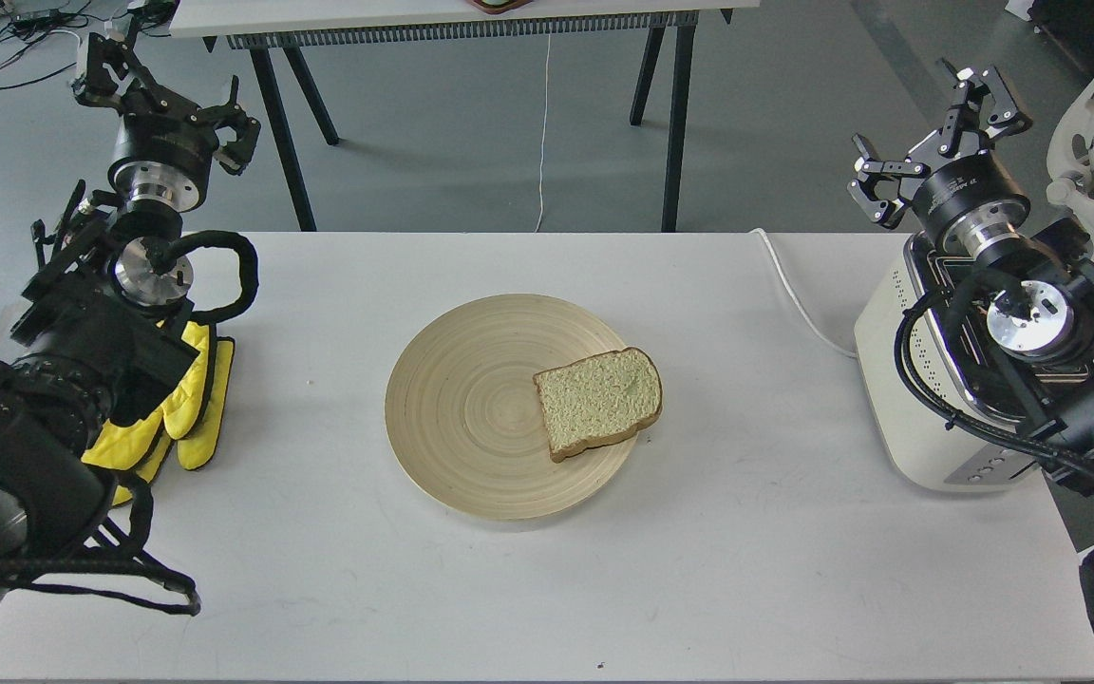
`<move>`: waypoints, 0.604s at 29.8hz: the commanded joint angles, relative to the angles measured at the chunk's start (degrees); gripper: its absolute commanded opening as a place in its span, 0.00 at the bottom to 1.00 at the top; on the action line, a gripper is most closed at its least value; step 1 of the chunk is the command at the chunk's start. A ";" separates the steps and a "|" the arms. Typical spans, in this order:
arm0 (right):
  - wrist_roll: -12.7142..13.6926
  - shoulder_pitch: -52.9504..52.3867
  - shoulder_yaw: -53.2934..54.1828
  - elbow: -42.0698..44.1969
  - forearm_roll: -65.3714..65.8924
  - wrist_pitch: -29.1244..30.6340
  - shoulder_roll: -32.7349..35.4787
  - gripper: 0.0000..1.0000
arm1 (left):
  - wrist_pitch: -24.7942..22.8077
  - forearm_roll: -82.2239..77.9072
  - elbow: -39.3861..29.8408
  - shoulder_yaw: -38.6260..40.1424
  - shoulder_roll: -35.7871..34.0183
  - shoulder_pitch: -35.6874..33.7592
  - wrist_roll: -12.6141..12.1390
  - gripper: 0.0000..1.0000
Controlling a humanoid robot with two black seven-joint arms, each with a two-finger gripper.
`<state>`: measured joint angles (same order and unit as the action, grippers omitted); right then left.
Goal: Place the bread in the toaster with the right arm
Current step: 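Lift the right gripper off the toaster and swing it toward the plate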
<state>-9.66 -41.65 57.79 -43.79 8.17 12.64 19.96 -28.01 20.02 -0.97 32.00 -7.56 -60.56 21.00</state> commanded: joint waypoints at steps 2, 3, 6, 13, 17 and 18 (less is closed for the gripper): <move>0.00 -0.27 -0.05 -0.07 0.09 -0.07 0.08 0.99 | 0.01 -0.25 0.00 -0.10 0.35 -0.08 0.00 1.00; 0.00 -0.36 -0.13 -0.15 0.09 -0.07 0.17 0.99 | 0.01 -0.16 0.00 -0.10 0.18 -0.08 0.00 1.00; 0.00 -0.45 -0.31 -0.68 0.27 0.02 0.17 0.99 | 0.01 -0.16 0.00 -0.10 -0.18 0.01 0.00 1.00; -0.53 -4.13 -6.54 -3.92 10.27 -4.54 0.87 0.99 | 0.01 -0.16 0.00 -0.10 0.26 0.01 0.00 1.00; -0.53 -4.14 -7.95 -10.59 19.23 -6.49 3.59 0.99 | 0.01 -0.16 0.00 -0.10 0.26 0.01 0.00 1.00; -0.53 -4.05 -9.09 -12.44 22.12 -6.49 4.64 0.99 | 0.01 -0.16 0.00 -0.10 0.35 0.01 0.00 1.00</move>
<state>-10.19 -45.70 50.59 -51.41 23.21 6.84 22.14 -28.00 19.85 -0.97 31.91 -7.32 -60.57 20.99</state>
